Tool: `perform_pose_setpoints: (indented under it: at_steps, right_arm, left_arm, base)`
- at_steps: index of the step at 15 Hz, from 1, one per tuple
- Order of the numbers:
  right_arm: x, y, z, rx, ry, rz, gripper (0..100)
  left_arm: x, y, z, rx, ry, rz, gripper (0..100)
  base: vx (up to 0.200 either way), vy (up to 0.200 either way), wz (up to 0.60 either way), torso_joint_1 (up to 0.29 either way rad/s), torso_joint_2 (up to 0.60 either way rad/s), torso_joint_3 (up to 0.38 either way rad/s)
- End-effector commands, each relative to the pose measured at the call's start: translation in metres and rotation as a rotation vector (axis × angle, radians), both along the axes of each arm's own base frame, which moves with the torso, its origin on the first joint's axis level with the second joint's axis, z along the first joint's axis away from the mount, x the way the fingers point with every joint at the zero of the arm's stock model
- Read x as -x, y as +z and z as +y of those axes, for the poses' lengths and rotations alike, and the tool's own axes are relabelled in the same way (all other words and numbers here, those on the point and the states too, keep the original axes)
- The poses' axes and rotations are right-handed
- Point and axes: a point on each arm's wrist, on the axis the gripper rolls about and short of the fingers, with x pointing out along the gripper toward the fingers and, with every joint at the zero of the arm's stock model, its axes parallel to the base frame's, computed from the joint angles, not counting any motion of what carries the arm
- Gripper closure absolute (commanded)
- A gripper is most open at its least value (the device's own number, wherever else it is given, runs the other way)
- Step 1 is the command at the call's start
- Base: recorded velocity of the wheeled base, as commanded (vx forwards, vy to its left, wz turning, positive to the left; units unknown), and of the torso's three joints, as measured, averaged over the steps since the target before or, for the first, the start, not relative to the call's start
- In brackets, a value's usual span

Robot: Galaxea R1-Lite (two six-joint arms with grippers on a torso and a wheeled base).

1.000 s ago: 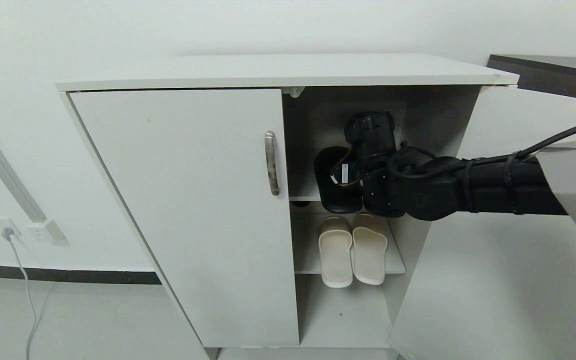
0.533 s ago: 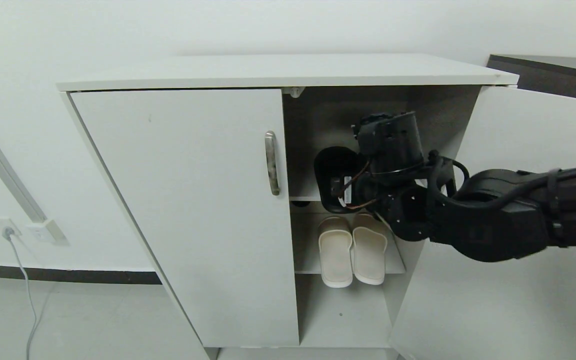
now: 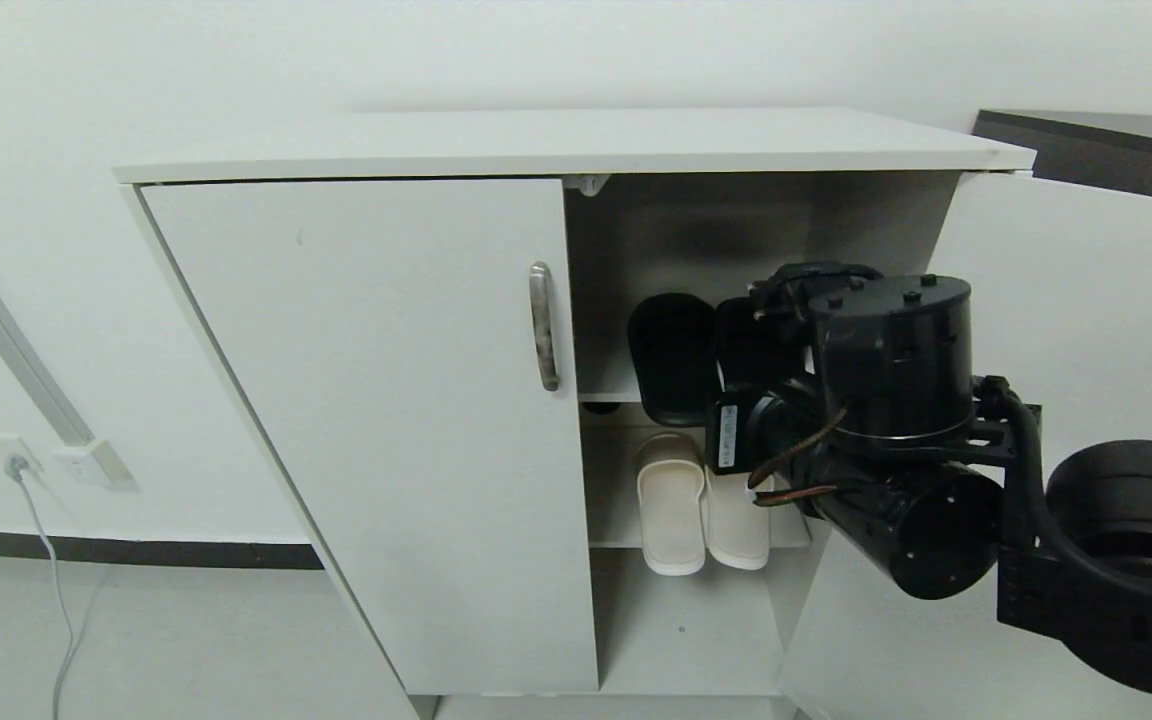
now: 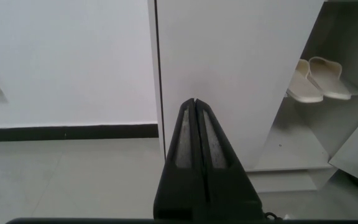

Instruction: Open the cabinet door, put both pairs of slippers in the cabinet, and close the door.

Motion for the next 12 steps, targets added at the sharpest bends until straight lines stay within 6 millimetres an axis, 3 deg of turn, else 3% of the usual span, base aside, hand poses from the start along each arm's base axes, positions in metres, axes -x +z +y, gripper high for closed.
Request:
perform_pose_setpoints:
  at_steps: [1, 10, 12]
  right_arm:
    - [0.002, -0.005, -0.002, 0.016, 0.005, 0.01, 100]
    - [0.004, -0.02, -0.001, 0.071, 0.016, 0.026, 100]
    - [0.003, -0.021, 0.0, 0.072, 0.016, 0.027, 100]
  left_arm:
    - [0.0, 0.0, 0.0, 0.0, -0.001, 0.0, 100]
    - [0.0, 0.0, 0.0, 0.0, 0.001, 0.0, 100]
    - [0.0, 0.0, 0.0, 0.0, -0.001, 0.0, 100]
  base:
    - [0.0, 0.0, 0.0, 0.0, 0.0, 0.0]
    - [0.0, 0.0, 0.0, 0.0, 0.0, 0.0]
    - [-0.2, 0.0, 0.0, 0.0, 0.0, 0.002]
